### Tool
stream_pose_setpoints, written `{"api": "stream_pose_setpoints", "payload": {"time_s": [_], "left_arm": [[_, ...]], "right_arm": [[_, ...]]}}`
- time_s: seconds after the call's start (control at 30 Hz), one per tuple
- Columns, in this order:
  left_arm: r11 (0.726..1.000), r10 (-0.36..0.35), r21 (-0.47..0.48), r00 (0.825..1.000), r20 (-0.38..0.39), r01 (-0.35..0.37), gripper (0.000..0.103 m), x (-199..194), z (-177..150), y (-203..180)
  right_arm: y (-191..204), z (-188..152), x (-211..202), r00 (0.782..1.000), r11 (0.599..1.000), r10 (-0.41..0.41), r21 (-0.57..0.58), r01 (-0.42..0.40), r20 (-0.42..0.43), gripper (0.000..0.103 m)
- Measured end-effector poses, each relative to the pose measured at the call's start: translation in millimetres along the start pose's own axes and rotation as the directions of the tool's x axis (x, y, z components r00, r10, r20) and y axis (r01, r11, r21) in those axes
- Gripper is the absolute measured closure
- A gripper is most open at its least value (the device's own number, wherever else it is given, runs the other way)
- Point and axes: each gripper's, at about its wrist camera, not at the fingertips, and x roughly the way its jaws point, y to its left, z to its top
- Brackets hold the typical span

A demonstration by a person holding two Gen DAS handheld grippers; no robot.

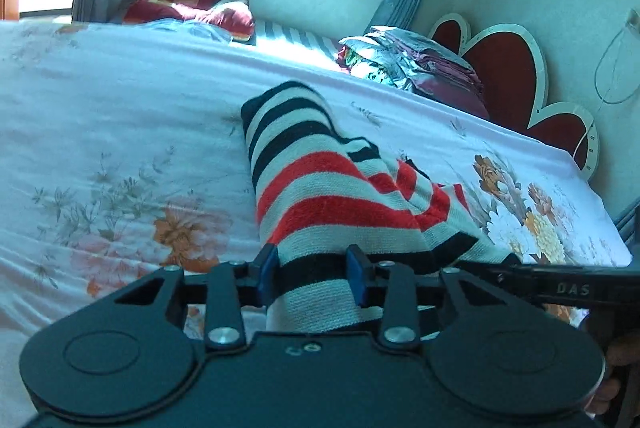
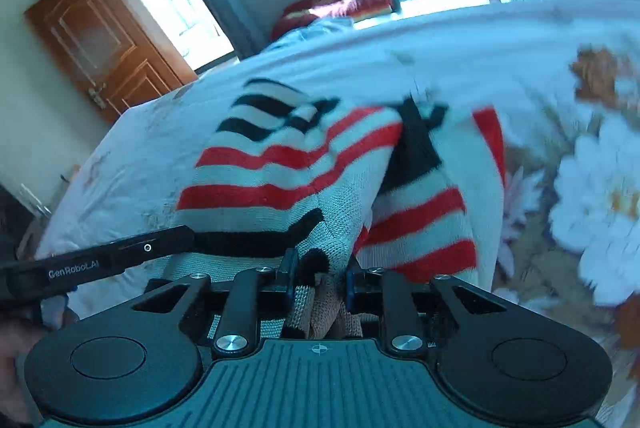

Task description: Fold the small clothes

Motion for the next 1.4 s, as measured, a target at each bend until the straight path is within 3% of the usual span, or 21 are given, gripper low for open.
{"api": "stream_pose_setpoints", "payload": {"time_s": [0.13, 0.17, 0.23, 0.27, 0.3, 0.33, 0.43, 0.5, 0.6, 0.77, 0.8, 0.83, 0.9, 1.03, 1.13, 1.27, 1.4], "left_arm": [[0.996, -0.038, 0.084, 0.998, 0.040, 0.034, 0.072, 3, 9, -19], [0.994, -0.042, 0.107, 0.999, 0.027, 0.039, 0.072, 8, 11, -25], [0.987, -0.025, 0.159, 0.997, -0.078, 0.037, 0.068, 32, 15, -39], [0.983, -0.012, 0.178, 0.989, -0.145, 0.039, 0.067, 47, 15, -45], [0.975, 0.005, 0.219, 0.987, -0.162, 0.030, 0.065, 57, 14, -51], [0.966, 0.027, 0.257, 0.986, -0.165, 0.017, 0.065, 61, 15, -58], [0.948, 0.047, 0.319, 0.982, -0.181, 0.013, 0.065, 59, 19, -66], [0.949, 0.019, 0.314, 0.987, -0.159, 0.033, 0.067, 50, 24, -64], [0.950, -0.011, 0.310, 0.993, -0.114, 0.046, 0.067, 44, 32, -61], [0.947, -0.006, 0.316, 0.989, -0.145, 0.052, 0.067, 71, 45, -61], [0.947, -0.008, 0.315, 0.984, -0.178, 0.064, 0.066, 79, 43, -60], [0.944, 0.011, 0.324, 0.975, -0.220, 0.062, 0.066, 88, 40, -59], [0.943, 0.009, 0.325, 0.973, -0.232, 0.068, 0.066, 92, 38, -57], [0.938, 0.024, 0.342, 0.974, -0.224, 0.056, 0.067, 87, 37, -62], [0.933, 0.004, 0.356, 0.985, -0.170, 0.057, 0.073, 54, 28, -64], [0.943, -0.012, 0.329, 0.993, -0.119, 0.051, 0.074, 7, 1, -62], [0.950, 0.009, 0.310, 0.993, -0.120, 0.029, 0.075, -17, -20, -60]], "right_arm": [[34, -2, -53, 0.979, 0.969, -0.065, -0.221, 0.108, 0.193, 0.082], [35, -7, -59, 0.972, 0.960, -0.091, -0.239, 0.143, 0.219, 0.082], [27, -25, -53, 0.961, 0.941, -0.158, -0.260, 0.216, 0.227, 0.082], [15, -33, -39, 0.964, 0.942, -0.201, -0.236, 0.240, 0.175, 0.082], [-4, -39, -21, 0.971, 0.959, -0.220, -0.165, 0.232, 0.089, 0.082], [-27, -48, -2, 0.982, 0.981, -0.189, -0.051, 0.189, 0.008, 0.081], [-48, -48, -12, 0.993, 0.991, -0.113, 0.081, 0.109, 0.038, 0.078], [-49, -42, -26, 0.990, 0.990, -0.118, 0.091, 0.111, 0.080, 0.069], [-65, -24, -35, 0.983, 0.986, -0.111, 0.141, 0.091, 0.145, 0.068], [-103, 24, -5, 0.994, 0.960, -0.071, 0.277, 0.045, 0.084, 0.069], [-106, 28, 1, 0.996, 0.960, -0.062, 0.278, 0.039, 0.072, 0.076], [-105, 31, 6, 0.996, 0.968, -0.074, 0.244, 0.061, 0.044, 0.093], [-106, 28, 24, 0.990, 0.975, -0.140, 0.169, 0.143, -0.031, 0.093], [-102, 23, 21, 0.986, 0.976, -0.163, 0.144, 0.165, -0.027, 0.093], [-80, 22, -5, 0.977, 0.976, -0.209, 0.074, 0.206, 0.031, 0.093], [-40, 2, -49, 0.988, 0.987, -0.128, -0.088, 0.135, 0.082, 0.093], [-14, -37, -67, 0.996, 0.976, -0.089, -0.199, 0.092, 0.021, 0.093]]}}
